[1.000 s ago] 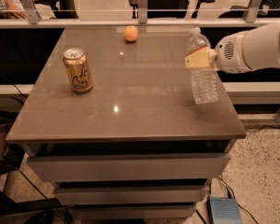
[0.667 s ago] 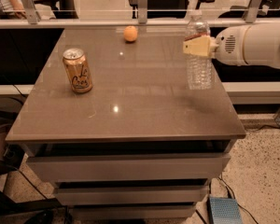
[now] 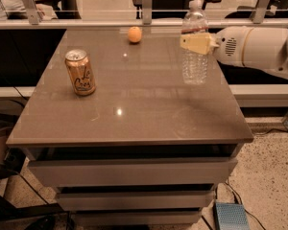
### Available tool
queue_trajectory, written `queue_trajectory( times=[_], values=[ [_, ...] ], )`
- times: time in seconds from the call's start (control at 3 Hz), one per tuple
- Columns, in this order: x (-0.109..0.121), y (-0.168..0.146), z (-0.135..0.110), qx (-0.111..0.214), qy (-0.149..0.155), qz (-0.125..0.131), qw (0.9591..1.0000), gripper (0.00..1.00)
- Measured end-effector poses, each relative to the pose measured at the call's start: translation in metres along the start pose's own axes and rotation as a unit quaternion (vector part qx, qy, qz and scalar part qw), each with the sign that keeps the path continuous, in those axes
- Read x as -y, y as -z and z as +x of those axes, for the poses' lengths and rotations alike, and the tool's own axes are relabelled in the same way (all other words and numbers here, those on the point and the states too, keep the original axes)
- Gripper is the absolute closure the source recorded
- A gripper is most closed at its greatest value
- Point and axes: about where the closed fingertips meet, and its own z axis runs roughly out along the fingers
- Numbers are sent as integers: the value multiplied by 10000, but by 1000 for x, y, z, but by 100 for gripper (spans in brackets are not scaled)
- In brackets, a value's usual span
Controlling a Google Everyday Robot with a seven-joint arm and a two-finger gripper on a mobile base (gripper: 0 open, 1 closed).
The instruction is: Place water bottle upright
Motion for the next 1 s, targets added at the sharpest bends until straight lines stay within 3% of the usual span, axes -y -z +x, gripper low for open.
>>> queue_trajectory(
  times=[0.33, 1.0],
  values=[
    [-1, 0, 0, 4, -12, -9, 10000, 100],
    [7, -5, -9, -466, 329, 451, 9974, 100]
  ],
)
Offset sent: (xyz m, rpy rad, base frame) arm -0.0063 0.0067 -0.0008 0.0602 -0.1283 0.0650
